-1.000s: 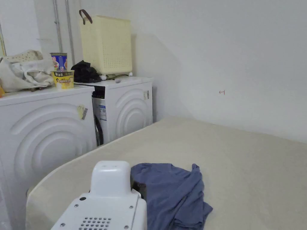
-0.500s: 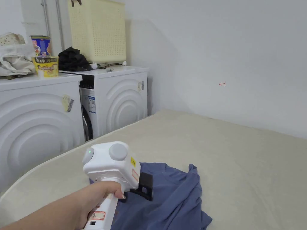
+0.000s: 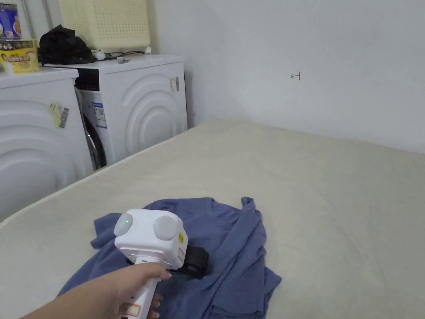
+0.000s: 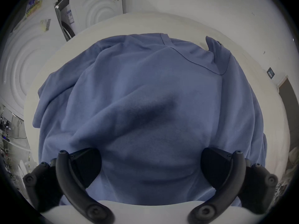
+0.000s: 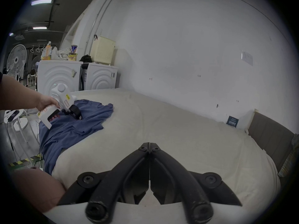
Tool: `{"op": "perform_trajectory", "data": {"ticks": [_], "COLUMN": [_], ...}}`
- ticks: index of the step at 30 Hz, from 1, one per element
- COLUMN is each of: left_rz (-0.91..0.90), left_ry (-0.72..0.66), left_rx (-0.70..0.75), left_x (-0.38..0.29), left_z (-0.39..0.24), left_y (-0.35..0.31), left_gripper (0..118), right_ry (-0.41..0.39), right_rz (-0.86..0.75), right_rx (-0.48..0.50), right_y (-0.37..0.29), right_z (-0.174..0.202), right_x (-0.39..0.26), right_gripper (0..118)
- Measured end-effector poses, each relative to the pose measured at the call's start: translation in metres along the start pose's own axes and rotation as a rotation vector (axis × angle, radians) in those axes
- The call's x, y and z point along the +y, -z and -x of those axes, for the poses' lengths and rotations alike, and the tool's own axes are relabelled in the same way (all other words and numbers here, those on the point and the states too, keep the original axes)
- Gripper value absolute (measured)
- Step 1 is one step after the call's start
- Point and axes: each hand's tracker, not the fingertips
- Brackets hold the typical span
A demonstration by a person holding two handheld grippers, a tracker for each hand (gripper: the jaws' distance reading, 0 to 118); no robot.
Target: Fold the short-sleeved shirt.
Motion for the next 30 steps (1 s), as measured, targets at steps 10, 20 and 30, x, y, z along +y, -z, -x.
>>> {"op": "perform_trajectory", "data": {"ticks": [10, 20, 30], "left_rz": [-0.115, -0.246, -0.687], "left_ry": [0.144, 0.106, 0.392], "left_rx": [0.095, 0.065, -0.203], "left_x": [-0.030, -0.001, 0.020], "left_z": [-0.029, -0.016, -0.130], "left_y": [-0.051, -0.165, -0.416], "left_gripper": [1, 1, 1], "right_ry": [0.071, 0.182, 0.326], "right_rz": [-0.003, -0.039, -0.105], "right_rx": [0.034, -0.101, -0.216], "right_y": [-0.012, -0.042, -0.112], "right_z": [-0.015, -0.077, -0.117], "right_x": [0.003, 0.019, 0.024], "right_gripper": [0, 0, 0]}}
